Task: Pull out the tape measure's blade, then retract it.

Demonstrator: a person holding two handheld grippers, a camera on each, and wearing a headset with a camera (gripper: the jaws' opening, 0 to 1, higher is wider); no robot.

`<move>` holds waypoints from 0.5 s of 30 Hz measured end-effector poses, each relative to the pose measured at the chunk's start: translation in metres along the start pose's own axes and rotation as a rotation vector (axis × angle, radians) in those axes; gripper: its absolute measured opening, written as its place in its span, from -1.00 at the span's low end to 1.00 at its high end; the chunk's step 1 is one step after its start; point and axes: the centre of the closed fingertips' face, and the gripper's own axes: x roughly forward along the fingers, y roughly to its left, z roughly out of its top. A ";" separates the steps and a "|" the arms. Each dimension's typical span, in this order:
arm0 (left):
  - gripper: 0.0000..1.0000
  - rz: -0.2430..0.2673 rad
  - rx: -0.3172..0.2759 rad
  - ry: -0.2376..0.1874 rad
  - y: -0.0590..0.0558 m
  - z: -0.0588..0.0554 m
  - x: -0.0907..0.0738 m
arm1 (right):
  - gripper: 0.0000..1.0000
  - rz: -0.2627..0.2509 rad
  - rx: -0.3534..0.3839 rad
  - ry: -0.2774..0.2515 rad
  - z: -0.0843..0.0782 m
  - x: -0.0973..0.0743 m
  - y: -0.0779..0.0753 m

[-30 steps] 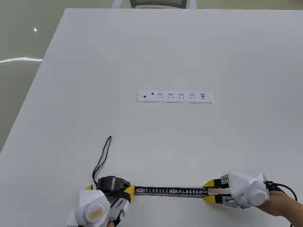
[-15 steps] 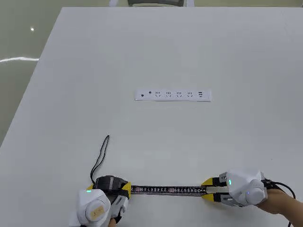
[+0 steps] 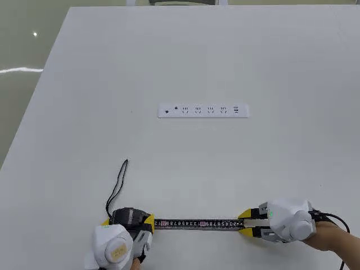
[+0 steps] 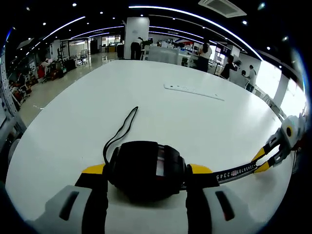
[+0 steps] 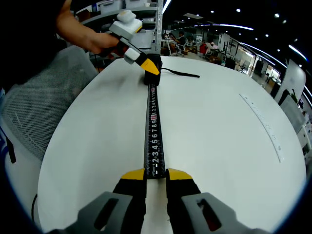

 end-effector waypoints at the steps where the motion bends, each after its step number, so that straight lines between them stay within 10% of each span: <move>1: 0.23 0.001 0.002 0.001 0.000 0.000 0.000 | -0.72 -0.001 0.001 0.000 0.000 0.000 0.000; 15: 0.21 0.020 0.024 0.018 0.000 -0.001 -0.001 | -0.73 -0.014 -0.005 -0.012 0.006 -0.001 -0.001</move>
